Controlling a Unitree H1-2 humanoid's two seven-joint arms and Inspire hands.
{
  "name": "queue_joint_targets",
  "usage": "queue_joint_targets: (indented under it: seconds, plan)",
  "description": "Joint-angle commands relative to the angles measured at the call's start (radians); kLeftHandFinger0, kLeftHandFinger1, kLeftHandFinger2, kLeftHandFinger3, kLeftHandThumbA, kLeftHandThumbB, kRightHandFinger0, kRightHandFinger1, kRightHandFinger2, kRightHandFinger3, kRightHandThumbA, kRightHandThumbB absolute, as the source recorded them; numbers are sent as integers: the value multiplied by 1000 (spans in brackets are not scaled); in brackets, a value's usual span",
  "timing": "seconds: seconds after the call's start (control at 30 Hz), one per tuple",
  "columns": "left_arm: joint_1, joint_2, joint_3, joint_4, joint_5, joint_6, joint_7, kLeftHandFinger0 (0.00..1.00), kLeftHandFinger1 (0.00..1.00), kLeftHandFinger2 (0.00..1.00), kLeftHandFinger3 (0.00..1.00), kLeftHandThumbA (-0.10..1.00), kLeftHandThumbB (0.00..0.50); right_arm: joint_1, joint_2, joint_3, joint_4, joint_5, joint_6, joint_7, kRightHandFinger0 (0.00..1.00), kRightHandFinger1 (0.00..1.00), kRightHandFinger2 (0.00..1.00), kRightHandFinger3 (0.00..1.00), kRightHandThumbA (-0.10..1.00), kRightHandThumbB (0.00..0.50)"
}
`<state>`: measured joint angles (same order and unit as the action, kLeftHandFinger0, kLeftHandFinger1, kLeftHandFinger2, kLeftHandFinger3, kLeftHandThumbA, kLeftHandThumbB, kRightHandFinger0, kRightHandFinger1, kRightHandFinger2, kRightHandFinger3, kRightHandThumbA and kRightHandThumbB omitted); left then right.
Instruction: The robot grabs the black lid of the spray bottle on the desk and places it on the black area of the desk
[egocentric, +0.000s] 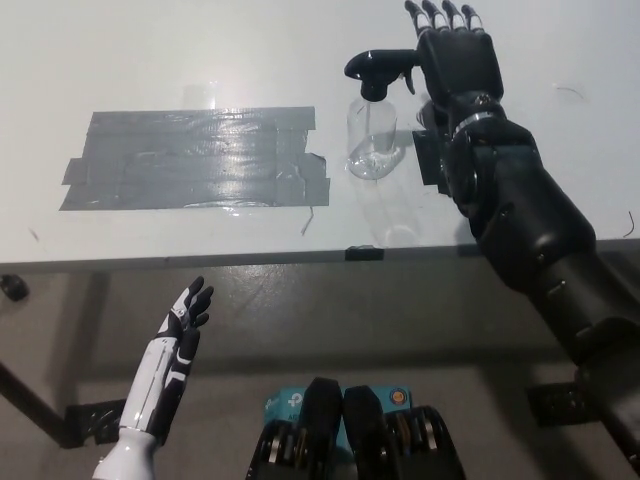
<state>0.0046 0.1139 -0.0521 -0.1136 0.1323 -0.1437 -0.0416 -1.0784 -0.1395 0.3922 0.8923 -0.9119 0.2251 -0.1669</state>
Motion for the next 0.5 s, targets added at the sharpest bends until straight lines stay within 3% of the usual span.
queue_joint_targets:
  seconds: [0.0, 0.47]
  plan:
    - [-19, 12, -5, -19, 9, -32, -8, 1000, 1000, 1000, 1000, 1000, 56, -81, -2, 1, 3, 26, -7, -51, 1000, 1000, 1000, 1000, 1000, 433]
    - [-25, 11, -6, -19, 7, -32, -10, 1000, 1000, 1000, 1000, 1000, 41, -119, 15, 26, 21, 33, 6, -63, 1000, 1000, 1000, 1000, 1000, 457]
